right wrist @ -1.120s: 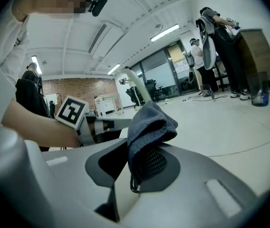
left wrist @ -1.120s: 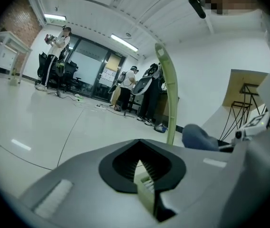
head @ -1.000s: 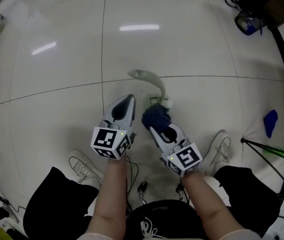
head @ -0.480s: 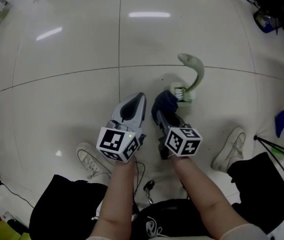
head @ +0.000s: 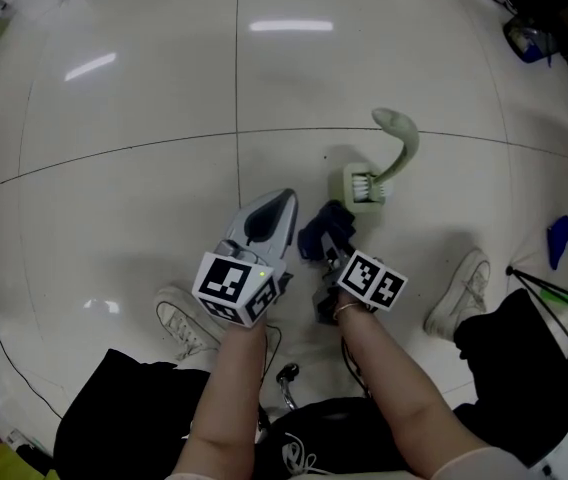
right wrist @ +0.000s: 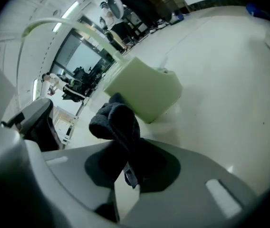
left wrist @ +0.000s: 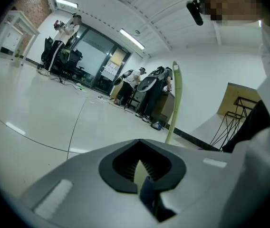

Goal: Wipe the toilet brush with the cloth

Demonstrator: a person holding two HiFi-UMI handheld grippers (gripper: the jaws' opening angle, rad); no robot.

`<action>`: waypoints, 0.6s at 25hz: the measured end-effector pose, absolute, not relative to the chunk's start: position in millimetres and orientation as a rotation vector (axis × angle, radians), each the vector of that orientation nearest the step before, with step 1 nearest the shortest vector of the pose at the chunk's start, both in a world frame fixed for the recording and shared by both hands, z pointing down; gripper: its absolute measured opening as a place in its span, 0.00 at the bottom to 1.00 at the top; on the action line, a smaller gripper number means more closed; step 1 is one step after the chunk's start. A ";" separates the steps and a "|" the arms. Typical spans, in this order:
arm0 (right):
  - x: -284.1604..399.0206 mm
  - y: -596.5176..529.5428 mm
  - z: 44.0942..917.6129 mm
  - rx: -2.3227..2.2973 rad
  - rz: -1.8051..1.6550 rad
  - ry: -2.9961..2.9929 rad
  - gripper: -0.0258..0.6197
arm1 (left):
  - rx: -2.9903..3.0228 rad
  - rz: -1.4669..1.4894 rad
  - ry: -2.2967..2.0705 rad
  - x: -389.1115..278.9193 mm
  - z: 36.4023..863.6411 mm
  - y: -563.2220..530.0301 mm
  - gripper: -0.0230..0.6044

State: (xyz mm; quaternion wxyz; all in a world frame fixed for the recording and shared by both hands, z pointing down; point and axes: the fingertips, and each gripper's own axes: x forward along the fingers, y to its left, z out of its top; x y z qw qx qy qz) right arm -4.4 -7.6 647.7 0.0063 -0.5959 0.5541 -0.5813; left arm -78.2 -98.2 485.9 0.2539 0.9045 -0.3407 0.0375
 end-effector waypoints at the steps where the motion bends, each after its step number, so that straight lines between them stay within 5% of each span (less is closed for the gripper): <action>1: -8.8 -7.2 644.9 -1.882 -1.806 1.793 0.15 | 2.457 0.108 -0.927 -80.1 487.5 -97.7 0.05; 15: -41.1 -107.2 531.5 -1.848 -1.321 2.088 0.15 | 2.434 0.071 -1.075 -139.9 480.5 -102.7 0.05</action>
